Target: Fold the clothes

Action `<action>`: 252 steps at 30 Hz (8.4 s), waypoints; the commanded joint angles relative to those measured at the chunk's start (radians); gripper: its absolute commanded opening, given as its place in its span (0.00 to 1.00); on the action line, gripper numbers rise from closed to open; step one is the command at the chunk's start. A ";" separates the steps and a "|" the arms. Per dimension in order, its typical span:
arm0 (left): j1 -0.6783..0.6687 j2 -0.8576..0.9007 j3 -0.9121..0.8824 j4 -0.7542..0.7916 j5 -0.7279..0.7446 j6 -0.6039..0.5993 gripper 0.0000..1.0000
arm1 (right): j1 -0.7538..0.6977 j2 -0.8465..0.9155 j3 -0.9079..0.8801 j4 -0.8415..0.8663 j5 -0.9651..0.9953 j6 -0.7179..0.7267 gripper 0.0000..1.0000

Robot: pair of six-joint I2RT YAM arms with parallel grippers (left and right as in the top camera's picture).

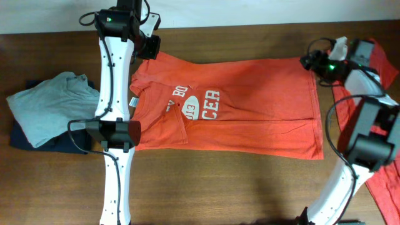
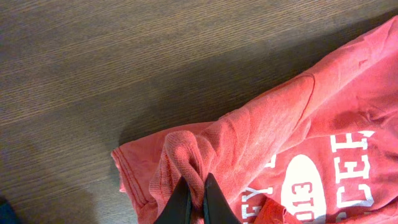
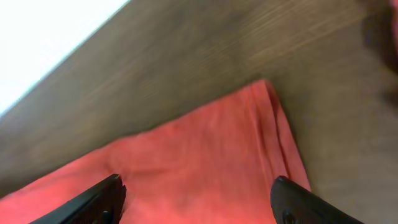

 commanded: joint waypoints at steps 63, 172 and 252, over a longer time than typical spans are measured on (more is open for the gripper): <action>-0.023 -0.069 0.007 -0.080 -0.128 0.054 0.00 | 0.089 -0.317 0.086 -0.909 0.606 -0.074 0.04; -0.034 -0.449 -1.091 -0.079 0.011 0.020 0.01 | 0.097 -0.317 0.079 -1.078 0.398 -0.180 0.51; -0.362 -0.540 -1.142 0.371 0.094 0.184 0.01 | 0.097 -0.317 0.079 -1.075 0.398 -0.180 0.52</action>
